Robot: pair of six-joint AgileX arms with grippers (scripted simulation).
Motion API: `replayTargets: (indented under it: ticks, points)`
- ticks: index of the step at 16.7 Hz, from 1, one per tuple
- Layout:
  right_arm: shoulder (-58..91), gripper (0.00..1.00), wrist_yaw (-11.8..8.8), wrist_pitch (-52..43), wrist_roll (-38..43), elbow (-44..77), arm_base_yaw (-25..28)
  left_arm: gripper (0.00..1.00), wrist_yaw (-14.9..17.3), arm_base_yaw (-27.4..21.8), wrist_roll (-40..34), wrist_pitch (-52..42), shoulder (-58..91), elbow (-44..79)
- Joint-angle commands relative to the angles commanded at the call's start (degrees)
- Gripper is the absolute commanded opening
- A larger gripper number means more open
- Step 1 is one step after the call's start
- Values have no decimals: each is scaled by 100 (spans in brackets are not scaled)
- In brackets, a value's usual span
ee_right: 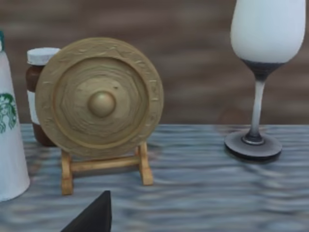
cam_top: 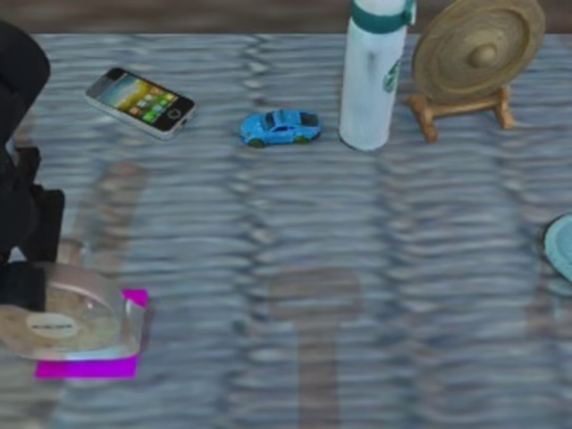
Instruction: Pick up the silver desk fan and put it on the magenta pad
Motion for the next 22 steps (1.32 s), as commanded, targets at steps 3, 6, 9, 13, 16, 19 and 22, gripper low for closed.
replayTargets:
  ticks: [3,6,9,13,16,19,22]
  points:
    - [0,100,0,0,0,0,0,0,0,0,0,0,0,0]
    - [0,100,0,0,0,0,0,23,0,0,0,0,0,0]
    - [0,100,0,0,0,0,0,45,0,0,0,0,0,0]
    - [0,100,0,0,0,0,0,75,0,0,0,0,0,0]
    - [0,100,0,0,0,0,0,98,0,0,0,0,0,0]
    - [0,100,0,0,0,0,0,100,0,0,0,0,0,0]
    - [0,100,0,0,0,0,0,100,0,0,0,0,0,0]
